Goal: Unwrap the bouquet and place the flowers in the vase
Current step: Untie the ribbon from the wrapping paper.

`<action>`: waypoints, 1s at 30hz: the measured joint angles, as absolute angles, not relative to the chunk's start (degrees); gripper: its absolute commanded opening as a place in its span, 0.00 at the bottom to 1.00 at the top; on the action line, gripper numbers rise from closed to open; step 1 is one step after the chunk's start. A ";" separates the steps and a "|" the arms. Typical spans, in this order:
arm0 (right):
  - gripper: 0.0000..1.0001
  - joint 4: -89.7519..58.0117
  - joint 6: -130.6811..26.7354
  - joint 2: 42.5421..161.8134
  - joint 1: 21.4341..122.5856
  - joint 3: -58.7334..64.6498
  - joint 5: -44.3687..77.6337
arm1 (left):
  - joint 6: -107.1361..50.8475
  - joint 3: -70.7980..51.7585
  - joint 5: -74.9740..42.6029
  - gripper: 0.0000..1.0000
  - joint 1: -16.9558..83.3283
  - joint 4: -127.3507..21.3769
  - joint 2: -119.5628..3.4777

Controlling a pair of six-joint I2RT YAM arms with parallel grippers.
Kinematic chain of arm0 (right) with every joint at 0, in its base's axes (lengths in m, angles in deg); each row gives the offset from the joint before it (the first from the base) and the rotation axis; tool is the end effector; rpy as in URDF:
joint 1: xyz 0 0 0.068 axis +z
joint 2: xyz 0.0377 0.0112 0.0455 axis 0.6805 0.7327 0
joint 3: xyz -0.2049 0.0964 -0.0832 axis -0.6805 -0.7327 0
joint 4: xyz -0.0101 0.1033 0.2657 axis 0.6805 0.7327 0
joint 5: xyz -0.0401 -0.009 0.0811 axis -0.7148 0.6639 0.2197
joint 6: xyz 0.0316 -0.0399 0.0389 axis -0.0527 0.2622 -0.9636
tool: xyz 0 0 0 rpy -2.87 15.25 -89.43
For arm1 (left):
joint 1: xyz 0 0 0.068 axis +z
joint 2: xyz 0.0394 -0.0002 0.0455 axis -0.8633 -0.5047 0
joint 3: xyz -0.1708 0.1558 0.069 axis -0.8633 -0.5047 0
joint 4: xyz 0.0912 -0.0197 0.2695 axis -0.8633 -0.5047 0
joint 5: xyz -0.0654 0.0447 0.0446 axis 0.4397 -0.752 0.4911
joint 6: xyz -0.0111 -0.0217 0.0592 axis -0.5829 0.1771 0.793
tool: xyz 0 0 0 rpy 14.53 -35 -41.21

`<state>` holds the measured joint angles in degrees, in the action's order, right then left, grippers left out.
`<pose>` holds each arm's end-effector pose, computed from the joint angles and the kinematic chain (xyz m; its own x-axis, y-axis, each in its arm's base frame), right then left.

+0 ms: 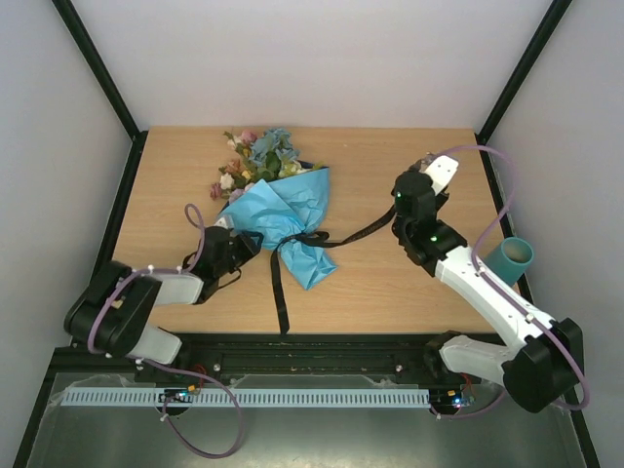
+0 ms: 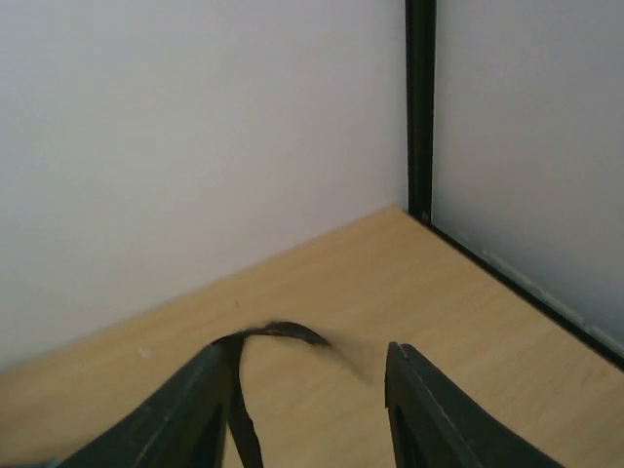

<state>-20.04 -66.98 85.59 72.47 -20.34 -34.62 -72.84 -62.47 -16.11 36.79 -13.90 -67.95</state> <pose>0.2830 0.1213 0.3076 -0.0329 0.2908 -0.9562 0.2670 0.9245 0.2720 0.2524 -0.1145 0.0694 -0.6363 -0.6245 -0.4529 -0.0415 0.6140 -0.7882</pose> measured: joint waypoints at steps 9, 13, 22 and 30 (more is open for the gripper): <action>0.64 -10.14 -72.77 86.96 72.47 -23.79 -20.11 | -68.35 -62.44 -18.05 0.53 30.93 -26.77 -56.02; 0.63 -8.61 -73.45 84.71 72.60 -26.83 -10.93 | -66.80 -62.51 -18.14 0.55 27.48 -29.33 -53.92; 0.63 -15.80 -76.25 79.88 79.29 -41.89 12.59 | -64.73 -62.79 -18.97 0.55 24.16 -30.45 -56.28; 0.64 -22.79 -76.82 88.71 84.23 -43.99 17.44 | -64.09 -62.79 -19.89 0.50 23.33 -30.29 -60.90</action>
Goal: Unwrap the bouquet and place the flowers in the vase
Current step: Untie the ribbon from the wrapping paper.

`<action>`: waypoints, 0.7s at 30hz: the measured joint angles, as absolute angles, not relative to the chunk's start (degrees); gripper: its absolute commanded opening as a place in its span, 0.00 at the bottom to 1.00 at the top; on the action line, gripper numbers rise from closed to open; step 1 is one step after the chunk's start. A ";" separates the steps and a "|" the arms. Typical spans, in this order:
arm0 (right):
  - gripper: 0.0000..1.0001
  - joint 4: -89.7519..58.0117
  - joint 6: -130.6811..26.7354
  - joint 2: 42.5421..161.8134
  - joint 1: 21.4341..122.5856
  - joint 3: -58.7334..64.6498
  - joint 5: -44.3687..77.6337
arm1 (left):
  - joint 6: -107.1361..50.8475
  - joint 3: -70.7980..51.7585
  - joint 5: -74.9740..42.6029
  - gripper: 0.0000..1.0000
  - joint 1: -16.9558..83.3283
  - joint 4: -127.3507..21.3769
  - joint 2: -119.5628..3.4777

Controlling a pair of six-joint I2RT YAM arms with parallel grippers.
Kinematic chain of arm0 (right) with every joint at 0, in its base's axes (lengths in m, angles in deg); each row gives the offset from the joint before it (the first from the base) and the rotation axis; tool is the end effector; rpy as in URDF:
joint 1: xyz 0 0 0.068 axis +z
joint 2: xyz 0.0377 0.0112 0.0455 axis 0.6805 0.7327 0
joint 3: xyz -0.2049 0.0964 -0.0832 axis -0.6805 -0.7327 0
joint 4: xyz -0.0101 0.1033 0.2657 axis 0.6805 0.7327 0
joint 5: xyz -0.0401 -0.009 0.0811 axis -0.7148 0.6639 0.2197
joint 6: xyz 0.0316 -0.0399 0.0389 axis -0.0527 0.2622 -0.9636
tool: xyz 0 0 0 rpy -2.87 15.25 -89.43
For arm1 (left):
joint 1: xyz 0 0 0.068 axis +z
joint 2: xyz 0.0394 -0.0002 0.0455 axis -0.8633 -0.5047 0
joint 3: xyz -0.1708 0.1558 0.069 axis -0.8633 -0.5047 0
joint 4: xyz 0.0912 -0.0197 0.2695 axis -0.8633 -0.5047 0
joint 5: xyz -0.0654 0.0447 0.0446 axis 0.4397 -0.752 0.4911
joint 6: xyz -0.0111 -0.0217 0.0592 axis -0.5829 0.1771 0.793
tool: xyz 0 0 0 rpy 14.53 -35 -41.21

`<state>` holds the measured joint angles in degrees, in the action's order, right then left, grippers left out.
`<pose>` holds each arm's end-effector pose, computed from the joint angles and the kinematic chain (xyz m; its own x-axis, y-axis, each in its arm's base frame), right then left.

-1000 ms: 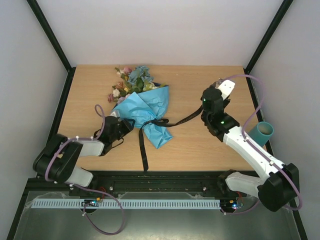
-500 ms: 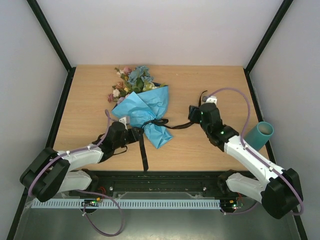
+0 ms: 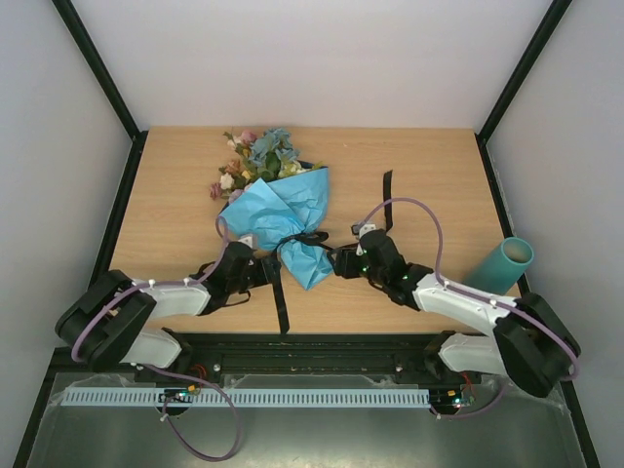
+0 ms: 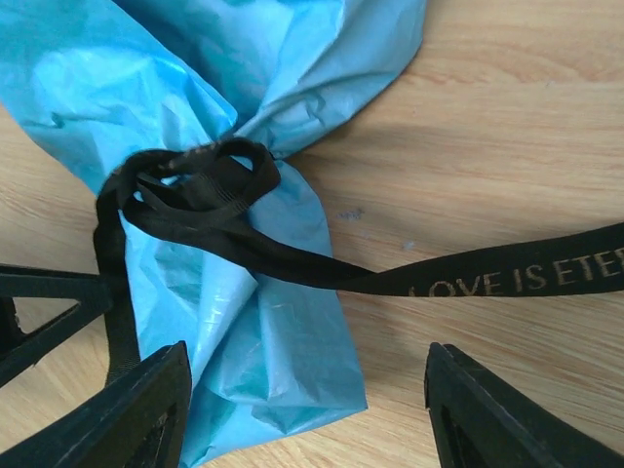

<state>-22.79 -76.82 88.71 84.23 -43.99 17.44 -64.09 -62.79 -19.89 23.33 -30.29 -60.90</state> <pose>0.2081 0.1928 0.1379 -0.7361 0.0439 -0.6755 -0.4230 0.7493 0.5096 0.2102 -0.1596 0.0679 -0.7832 -0.3363 -0.5229 0.0978 0.7640 -0.6378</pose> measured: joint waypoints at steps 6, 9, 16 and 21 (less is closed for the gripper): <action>0.61 -26.64 -75.11 94.68 84.23 -44.62 20.24 | -63.26 -62.79 -19.98 0.33 23.09 -29.92 -62.29; 0.62 -28.45 -74.22 96.84 84.23 -45.65 21.50 | -63.13 -62.79 -19.98 0.31 22.98 -29.27 -62.29; 0.58 -31.32 -72.60 102.57 84.23 -46.09 23.95 | -62.69 -62.79 -19.96 0.39 22.96 -27.80 -62.64; 0.51 -33.50 -72.18 104.47 84.23 -46.20 25.00 | -61.97 -62.79 -19.93 0.21 22.96 -26.27 -64.15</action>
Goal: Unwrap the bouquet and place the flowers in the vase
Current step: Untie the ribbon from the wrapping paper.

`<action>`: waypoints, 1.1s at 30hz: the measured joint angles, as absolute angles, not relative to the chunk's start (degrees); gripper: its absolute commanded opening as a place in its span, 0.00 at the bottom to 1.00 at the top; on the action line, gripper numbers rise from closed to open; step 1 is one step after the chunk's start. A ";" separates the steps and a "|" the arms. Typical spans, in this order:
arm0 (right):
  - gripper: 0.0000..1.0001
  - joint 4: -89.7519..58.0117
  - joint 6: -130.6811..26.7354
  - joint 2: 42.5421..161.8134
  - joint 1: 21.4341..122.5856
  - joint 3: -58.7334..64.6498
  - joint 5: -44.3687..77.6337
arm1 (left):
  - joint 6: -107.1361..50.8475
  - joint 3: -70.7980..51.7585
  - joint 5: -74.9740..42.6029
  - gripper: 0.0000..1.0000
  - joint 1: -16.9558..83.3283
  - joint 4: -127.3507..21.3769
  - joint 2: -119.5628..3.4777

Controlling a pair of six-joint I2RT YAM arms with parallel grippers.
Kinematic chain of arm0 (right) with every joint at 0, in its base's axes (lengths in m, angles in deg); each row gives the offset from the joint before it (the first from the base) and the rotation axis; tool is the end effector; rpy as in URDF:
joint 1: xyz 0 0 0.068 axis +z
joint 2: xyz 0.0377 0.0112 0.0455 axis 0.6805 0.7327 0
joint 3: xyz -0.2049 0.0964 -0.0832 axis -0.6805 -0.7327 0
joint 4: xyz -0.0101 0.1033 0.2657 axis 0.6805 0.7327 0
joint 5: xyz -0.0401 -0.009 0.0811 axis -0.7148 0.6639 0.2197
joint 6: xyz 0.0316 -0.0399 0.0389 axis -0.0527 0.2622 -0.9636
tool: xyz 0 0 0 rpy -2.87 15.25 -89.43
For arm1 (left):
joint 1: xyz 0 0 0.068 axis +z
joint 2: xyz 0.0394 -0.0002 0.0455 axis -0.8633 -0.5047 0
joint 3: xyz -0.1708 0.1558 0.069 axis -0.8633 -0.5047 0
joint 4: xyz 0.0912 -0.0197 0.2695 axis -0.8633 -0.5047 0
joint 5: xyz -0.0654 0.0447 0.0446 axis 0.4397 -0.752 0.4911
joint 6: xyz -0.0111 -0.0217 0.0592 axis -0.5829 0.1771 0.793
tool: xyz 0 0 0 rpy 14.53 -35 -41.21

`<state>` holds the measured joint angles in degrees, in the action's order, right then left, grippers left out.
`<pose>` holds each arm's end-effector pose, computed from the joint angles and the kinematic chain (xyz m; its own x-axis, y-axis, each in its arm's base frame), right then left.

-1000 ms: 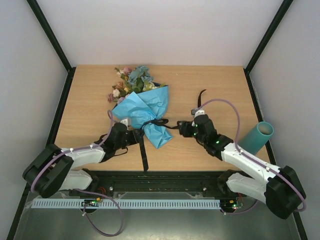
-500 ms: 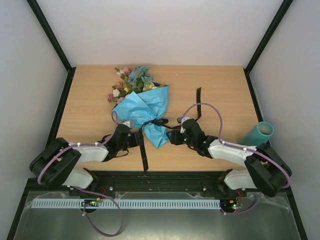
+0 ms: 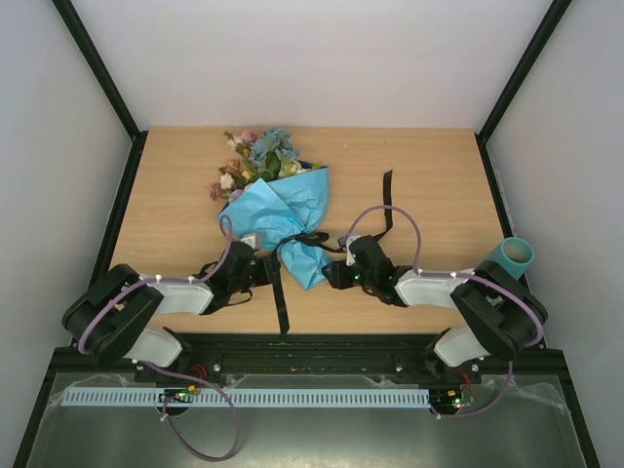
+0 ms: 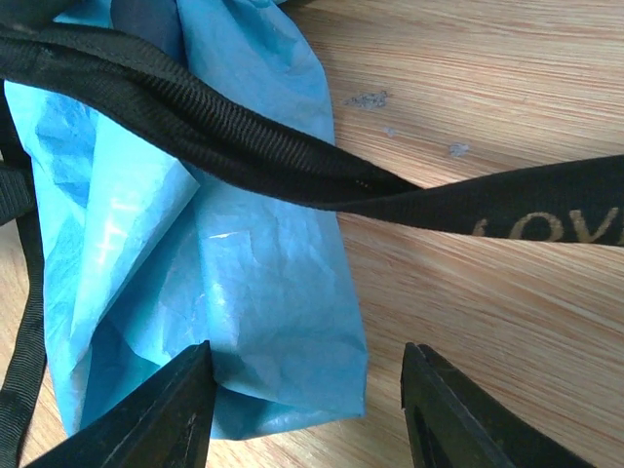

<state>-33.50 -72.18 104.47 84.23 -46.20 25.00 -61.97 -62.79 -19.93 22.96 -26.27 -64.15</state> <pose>0.2046 0.1983 0.0716 -0.7894 -0.1129 -0.6035 -0.4886 0.7106 0.5062 0.2108 -0.1622 0.0612 -0.7748 -0.3075 -0.5524 0.1381 0.7703 -0.6225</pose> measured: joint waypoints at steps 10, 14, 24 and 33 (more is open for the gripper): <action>0.45 -36.06 -72.56 104.71 84.27 -47.31 25.31 | -61.40 -62.27 -20.90 0.02 22.96 -28.74 -59.80; 0.43 -36.80 -72.93 104.71 84.27 -47.70 25.11 | -61.36 -59.12 -23.52 0.02 22.96 -33.77 -53.14; 0.42 -37.63 -74.22 104.91 84.27 -48.05 23.58 | -59.33 -45.85 -32.39 0.02 22.96 -49.18 -42.60; 0.42 -37.70 -74.54 105.06 84.27 -48.12 21.90 | -55.46 -30.73 -41.66 0.02 23.13 -60.41 -35.39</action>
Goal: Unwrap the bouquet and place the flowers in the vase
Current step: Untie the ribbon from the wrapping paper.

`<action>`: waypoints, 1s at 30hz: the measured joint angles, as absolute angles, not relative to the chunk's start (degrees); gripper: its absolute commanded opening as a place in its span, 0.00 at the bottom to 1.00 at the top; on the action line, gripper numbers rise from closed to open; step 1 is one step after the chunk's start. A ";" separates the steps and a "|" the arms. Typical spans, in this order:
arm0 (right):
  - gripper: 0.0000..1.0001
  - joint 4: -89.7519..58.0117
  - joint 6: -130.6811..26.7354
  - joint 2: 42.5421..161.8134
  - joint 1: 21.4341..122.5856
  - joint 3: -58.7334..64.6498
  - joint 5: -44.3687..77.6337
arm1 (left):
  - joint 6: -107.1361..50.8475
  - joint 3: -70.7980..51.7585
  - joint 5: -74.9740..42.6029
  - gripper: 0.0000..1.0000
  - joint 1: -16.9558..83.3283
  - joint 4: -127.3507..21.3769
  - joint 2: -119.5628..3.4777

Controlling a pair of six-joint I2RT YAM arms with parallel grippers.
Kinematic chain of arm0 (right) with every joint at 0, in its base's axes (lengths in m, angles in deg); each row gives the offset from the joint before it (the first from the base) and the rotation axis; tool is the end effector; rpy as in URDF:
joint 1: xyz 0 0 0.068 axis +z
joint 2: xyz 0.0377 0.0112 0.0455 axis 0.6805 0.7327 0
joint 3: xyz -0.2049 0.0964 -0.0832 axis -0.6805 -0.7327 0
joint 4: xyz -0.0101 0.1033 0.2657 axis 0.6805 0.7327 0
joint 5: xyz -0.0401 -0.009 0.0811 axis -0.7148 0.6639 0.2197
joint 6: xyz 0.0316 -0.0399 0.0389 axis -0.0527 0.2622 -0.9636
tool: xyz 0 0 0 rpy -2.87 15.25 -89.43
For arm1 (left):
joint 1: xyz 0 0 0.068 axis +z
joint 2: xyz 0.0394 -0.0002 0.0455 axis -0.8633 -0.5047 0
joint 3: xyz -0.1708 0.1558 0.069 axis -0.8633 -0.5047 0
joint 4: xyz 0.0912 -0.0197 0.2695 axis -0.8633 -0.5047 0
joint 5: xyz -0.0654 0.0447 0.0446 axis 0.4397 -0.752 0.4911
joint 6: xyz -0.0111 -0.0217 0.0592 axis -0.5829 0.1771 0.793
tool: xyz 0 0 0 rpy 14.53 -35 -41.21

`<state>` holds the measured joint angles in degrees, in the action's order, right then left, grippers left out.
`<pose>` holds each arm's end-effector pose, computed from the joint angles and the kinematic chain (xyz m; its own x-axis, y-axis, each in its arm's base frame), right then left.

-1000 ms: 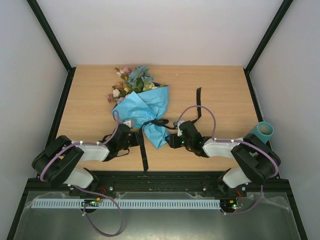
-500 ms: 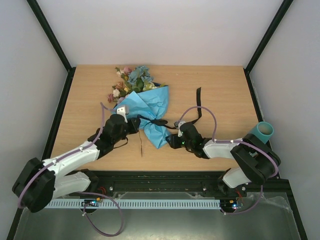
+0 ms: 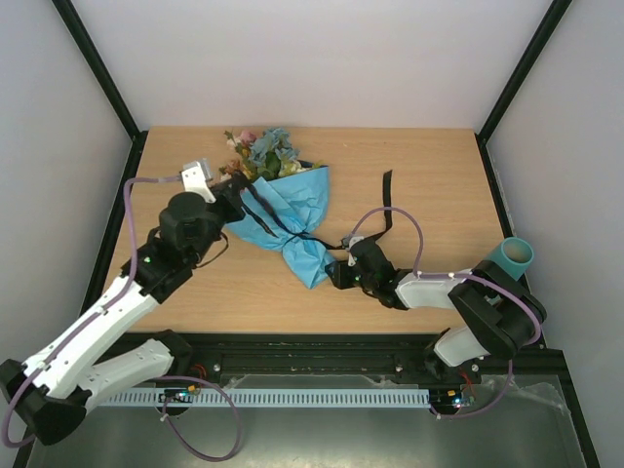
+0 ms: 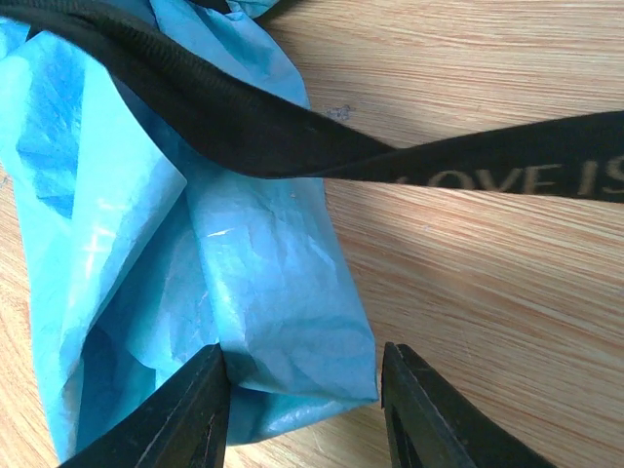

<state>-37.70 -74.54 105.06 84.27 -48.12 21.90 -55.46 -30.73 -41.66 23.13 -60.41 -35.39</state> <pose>0.2036 0.1942 0.0657 -0.7849 -0.0542 -0.6173 -0.4489 0.7365 0.5060 0.2276 -0.1505 0.3339 -0.2865 -0.5341 -0.7954 0.1969 0.7797 -0.5944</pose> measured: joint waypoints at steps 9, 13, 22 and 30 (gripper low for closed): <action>0.42 -37.72 -74.57 105.10 84.27 -48.12 20.78 | -53.80 -26.58 -50.45 0.02 23.39 -72.43 -29.62; 0.43 -37.68 -74.54 105.04 84.27 -48.12 20.46 | -55.52 -28.61 -51.41 0.02 23.55 -76.39 -25.75; 0.43 -29.85 -74.74 95.62 84.27 -47.49 17.85 | -61.93 -44.02 -46.97 0.08 23.76 -79.45 -20.13; 0.42 -25.50 -73.36 87.23 84.27 -42.55 16.61 | -65.36 -51.91 -40.33 0.41 23.76 -77.64 -20.50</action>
<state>-25.50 -73.36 87.23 84.27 -42.55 16.61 -65.36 -51.91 -40.33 23.76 -77.64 -20.50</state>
